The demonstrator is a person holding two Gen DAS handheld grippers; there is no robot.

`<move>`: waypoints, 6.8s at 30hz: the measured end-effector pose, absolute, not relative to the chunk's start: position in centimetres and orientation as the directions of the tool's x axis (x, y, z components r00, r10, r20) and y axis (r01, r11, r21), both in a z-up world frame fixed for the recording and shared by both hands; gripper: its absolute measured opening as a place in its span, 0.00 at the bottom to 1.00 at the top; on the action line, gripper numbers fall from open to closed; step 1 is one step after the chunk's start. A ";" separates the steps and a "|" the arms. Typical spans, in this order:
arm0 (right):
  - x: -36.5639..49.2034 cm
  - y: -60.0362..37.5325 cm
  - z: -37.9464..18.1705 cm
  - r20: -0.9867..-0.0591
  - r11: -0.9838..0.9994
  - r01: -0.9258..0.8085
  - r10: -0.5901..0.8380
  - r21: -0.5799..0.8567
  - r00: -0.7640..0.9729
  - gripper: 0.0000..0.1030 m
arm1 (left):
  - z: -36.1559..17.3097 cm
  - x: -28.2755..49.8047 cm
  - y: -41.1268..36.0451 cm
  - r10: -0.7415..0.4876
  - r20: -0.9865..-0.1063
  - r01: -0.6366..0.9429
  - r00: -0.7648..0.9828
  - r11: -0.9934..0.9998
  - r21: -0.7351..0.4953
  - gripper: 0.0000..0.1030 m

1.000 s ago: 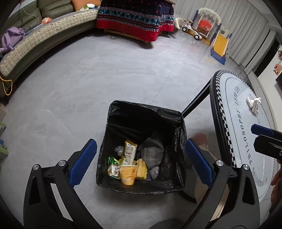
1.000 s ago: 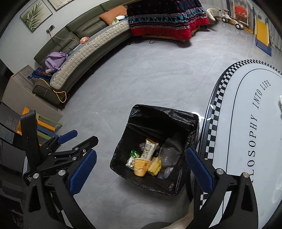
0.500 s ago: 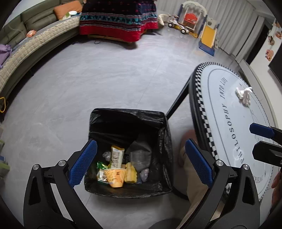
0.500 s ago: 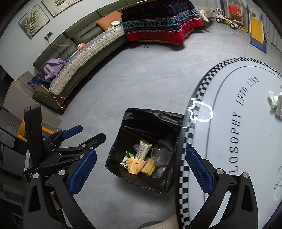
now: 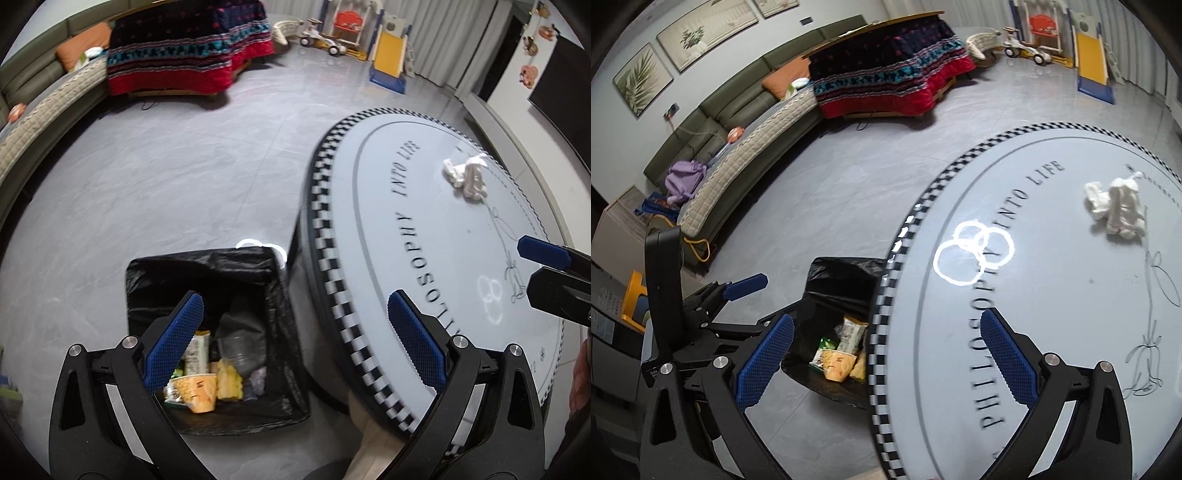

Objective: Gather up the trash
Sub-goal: 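Move both open tools back over the table toward the white glove, then grasp one white glove with the right tool while the left tool grasps the other glove, then lift both gloves and carry them over the black trash bag, then open both tools to drop the gloves into the trash bag, then move both open tools back over the empty table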

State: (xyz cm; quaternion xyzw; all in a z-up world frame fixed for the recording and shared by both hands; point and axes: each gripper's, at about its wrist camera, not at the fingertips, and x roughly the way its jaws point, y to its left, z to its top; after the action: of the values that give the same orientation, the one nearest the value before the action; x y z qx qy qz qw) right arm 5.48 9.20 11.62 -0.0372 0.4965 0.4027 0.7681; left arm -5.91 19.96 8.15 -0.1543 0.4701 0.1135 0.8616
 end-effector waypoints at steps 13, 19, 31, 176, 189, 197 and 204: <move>14.3 0.6 10.2 -0.832 0.821 -0.503 0.462 0.270 0.307 0.98 | 7.0 5.0 12.0 -0.067 -0.858 -0.164 0.509 0.971 -0.173 0.94; 18.5 -2.3 8.3 -0.844 0.854 -0.457 0.422 0.248 0.331 0.96 | 5.5 9.2 10.1 -0.100 -0.866 -0.146 0.490 0.970 -0.194 0.94; 27.6 -3.7 4.3 -0.901 0.899 -0.383 0.330 0.210 0.282 0.64 | 3.7 17.3 8.3 -0.119 -0.877 -0.117 0.465 0.974 -0.194 0.94; -6.0 25.5 5.7 -0.895 0.510 -0.830 0.444 0.224 0.031 0.81 | 1.9 -21.2 31.2 0.322 -0.855 -0.714 0.406 0.696 -0.077 0.94; -5.3 25.1 5.4 -0.893 0.513 -0.819 0.449 0.256 0.002 0.81 | 1.5 -20.1 30.9 0.287 -0.872 -0.690 0.397 0.720 -0.077 0.94; -5.4 23.8 6.4 -0.881 0.504 -0.820 0.473 0.273 -0.003 0.81 | 2.7 -19.3 29.8 0.293 -0.865 -0.675 0.408 0.735 -0.069 0.94; -3.9 20.5 8.2 -0.866 0.535 -0.799 0.498 0.274 0.036 0.81 | 4.9 -17.0 27.3 0.294 -0.849 -0.628 0.440 0.776 -0.057 0.94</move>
State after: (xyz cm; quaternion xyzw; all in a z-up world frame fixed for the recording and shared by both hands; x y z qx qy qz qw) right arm -3.92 20.49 8.24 -0.1446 0.5198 0.4600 0.7052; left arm -16.96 27.34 4.94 -0.1856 0.4501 0.2783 0.8279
